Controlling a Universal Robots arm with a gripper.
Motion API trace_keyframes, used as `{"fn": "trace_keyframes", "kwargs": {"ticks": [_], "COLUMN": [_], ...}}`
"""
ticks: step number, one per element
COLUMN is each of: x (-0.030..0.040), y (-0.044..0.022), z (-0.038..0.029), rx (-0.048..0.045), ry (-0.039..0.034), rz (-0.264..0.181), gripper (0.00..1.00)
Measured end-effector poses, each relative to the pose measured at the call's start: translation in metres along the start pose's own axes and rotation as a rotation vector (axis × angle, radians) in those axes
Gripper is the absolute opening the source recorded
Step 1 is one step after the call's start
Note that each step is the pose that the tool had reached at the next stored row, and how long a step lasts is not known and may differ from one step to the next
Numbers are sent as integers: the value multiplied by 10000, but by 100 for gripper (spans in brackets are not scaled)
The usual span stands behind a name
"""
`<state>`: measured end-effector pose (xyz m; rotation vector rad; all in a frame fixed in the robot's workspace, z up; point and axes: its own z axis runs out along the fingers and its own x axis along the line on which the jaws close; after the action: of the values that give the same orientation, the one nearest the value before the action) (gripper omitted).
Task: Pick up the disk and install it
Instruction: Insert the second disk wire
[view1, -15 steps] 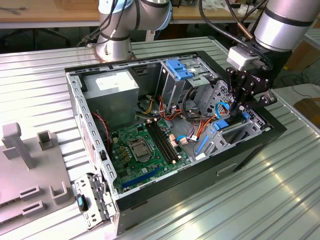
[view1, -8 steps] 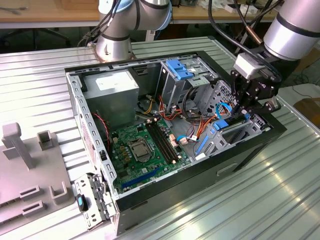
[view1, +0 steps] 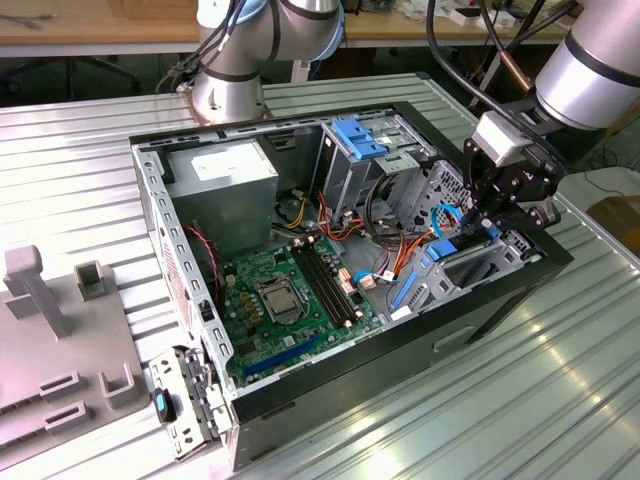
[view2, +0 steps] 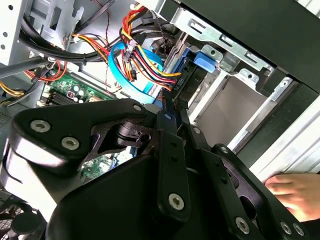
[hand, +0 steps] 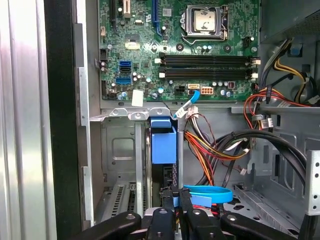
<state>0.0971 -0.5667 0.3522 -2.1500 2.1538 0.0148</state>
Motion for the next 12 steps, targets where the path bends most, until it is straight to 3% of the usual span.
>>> {"fn": "trace_keyframes", "kwargs": {"ticks": [5,12], "x": [9,17], "y": [2,-5], "z": [25,27], "rx": [0,0], "ry": [-15,-135], "rz": [1,7], "gripper": [16,16]}}
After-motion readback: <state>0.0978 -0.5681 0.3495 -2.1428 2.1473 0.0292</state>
